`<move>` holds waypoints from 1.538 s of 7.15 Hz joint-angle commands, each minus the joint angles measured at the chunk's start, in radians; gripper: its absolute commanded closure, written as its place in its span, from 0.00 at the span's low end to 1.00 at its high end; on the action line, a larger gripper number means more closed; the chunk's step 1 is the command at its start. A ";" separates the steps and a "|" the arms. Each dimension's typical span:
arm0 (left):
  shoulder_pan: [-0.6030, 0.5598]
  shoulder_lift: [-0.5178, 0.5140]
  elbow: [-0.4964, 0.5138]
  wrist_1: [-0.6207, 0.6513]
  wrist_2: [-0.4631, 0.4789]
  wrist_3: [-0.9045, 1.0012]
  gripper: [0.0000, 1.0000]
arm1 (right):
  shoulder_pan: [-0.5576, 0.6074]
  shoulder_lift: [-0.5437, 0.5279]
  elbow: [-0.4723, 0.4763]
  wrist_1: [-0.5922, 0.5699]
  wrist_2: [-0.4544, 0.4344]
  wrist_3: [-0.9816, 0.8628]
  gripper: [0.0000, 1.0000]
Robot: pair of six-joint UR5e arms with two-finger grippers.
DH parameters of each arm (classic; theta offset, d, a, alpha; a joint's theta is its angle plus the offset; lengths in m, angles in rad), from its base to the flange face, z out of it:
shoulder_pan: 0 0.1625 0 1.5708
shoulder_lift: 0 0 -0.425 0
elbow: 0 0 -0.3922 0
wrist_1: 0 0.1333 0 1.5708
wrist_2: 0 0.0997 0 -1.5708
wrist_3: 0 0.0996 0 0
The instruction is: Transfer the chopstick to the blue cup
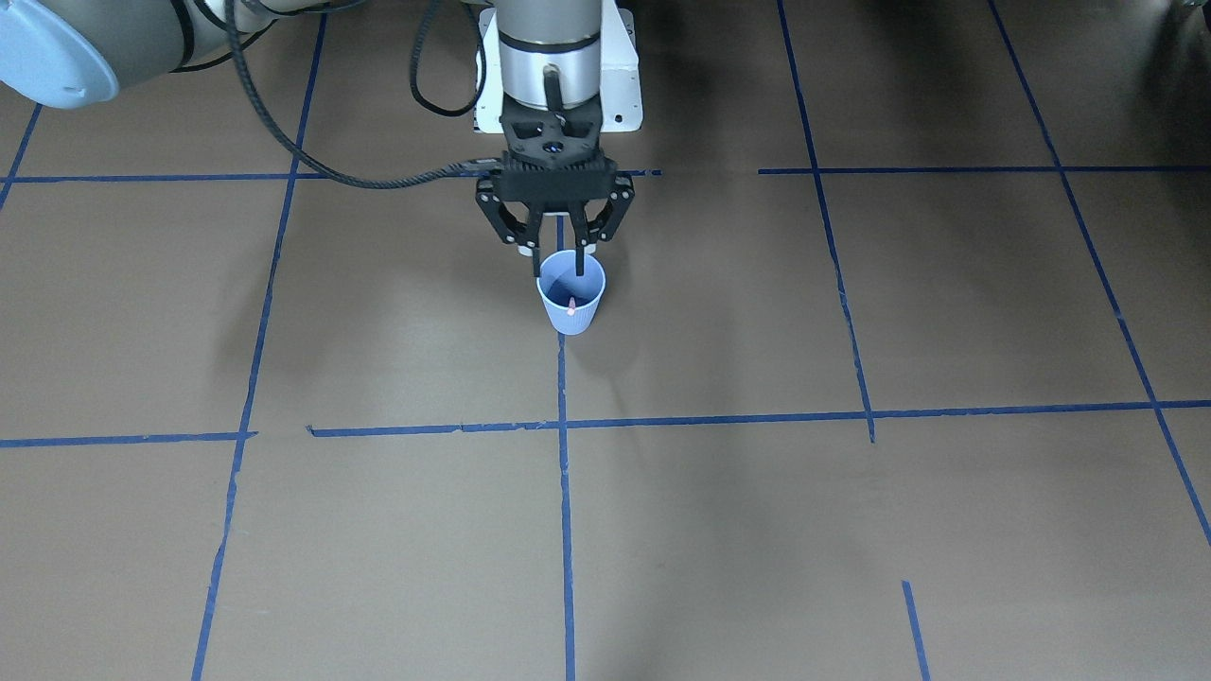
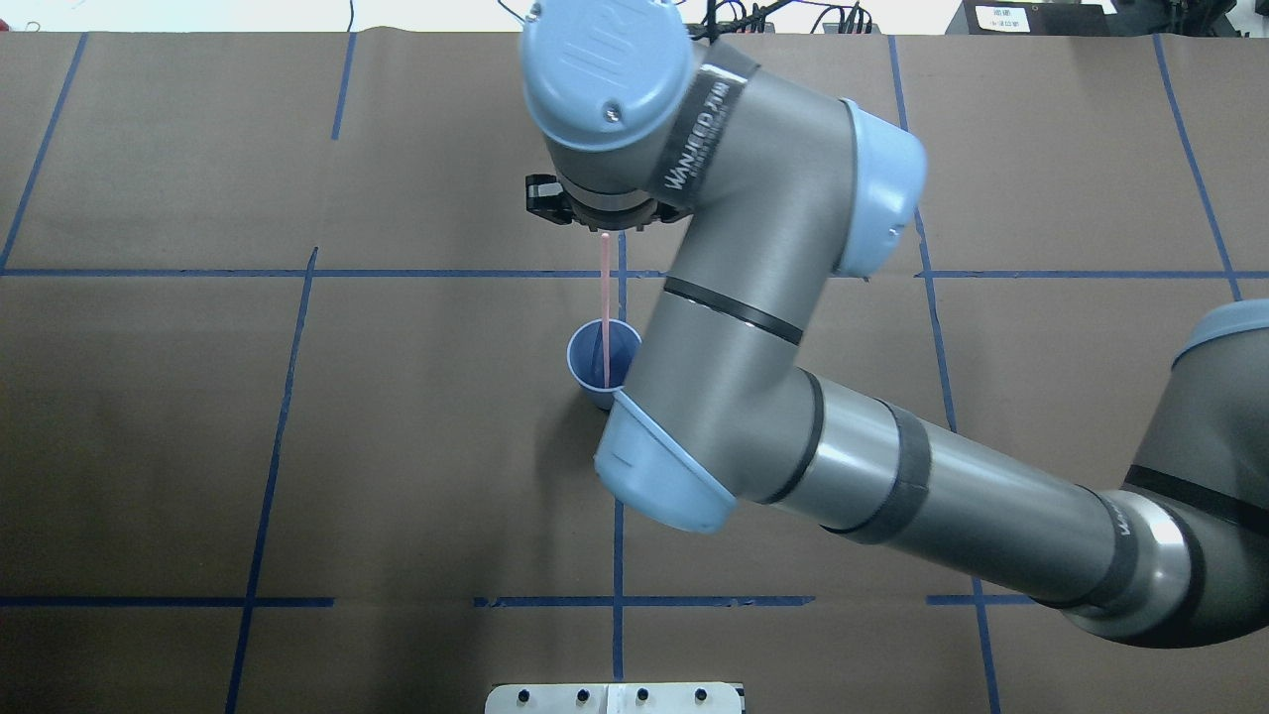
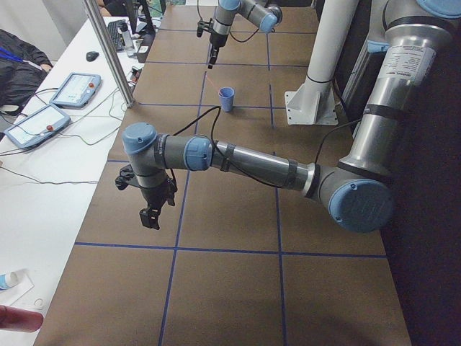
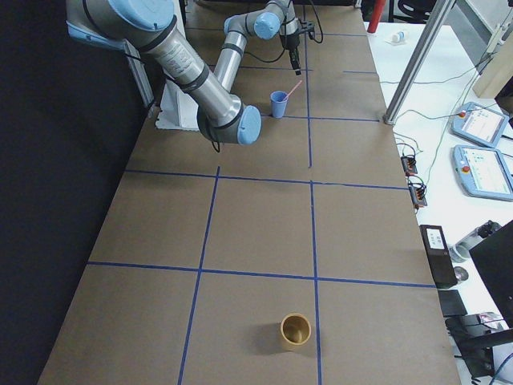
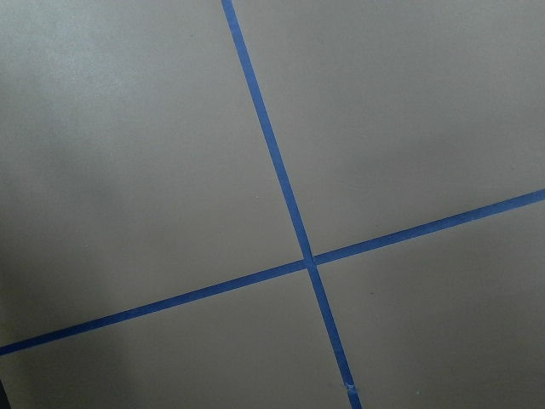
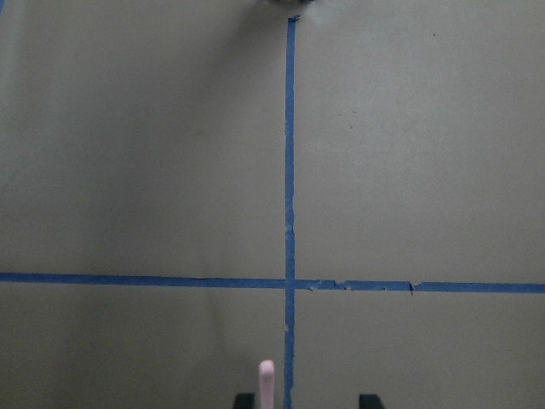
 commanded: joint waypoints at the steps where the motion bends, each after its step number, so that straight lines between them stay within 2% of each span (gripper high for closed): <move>1: 0.000 -0.001 0.001 0.000 -0.001 -0.004 0.00 | 0.025 -0.048 0.046 -0.003 0.030 -0.003 0.00; 2: 0.000 -0.001 0.001 0.000 -0.001 -0.004 0.00 | 0.121 -0.095 0.076 -0.003 0.138 -0.018 0.00; 3: 0.000 0.001 0.001 0.000 -0.001 -0.002 0.00 | 0.225 -0.188 0.163 -0.002 0.244 -0.070 0.00; 4: -0.002 0.002 0.001 0.000 -0.002 -0.004 0.00 | 0.329 -0.292 0.241 -0.002 0.337 -0.200 0.00; 5: -0.002 0.007 0.001 0.002 -0.049 -0.005 0.00 | 0.432 -0.401 0.292 0.000 0.410 -0.328 0.00; 7: -0.002 0.011 0.001 0.002 -0.067 -0.005 0.00 | 0.538 -0.644 0.351 0.058 0.437 -0.531 0.00; 8: -0.012 0.015 0.001 0.002 -0.067 -0.005 0.00 | 0.563 -0.783 0.357 0.155 0.437 -0.572 0.00; 9: -0.017 0.019 0.001 0.003 -0.067 -0.004 0.00 | 0.606 -0.957 0.337 0.317 0.441 -0.666 0.00; 10: -0.037 0.040 0.016 0.002 -0.068 0.003 0.00 | 0.649 -1.084 0.243 0.521 0.481 -0.725 0.00; 11: -0.061 0.053 0.048 0.000 -0.087 0.004 0.00 | 0.722 -1.159 0.114 0.716 0.581 -0.730 0.00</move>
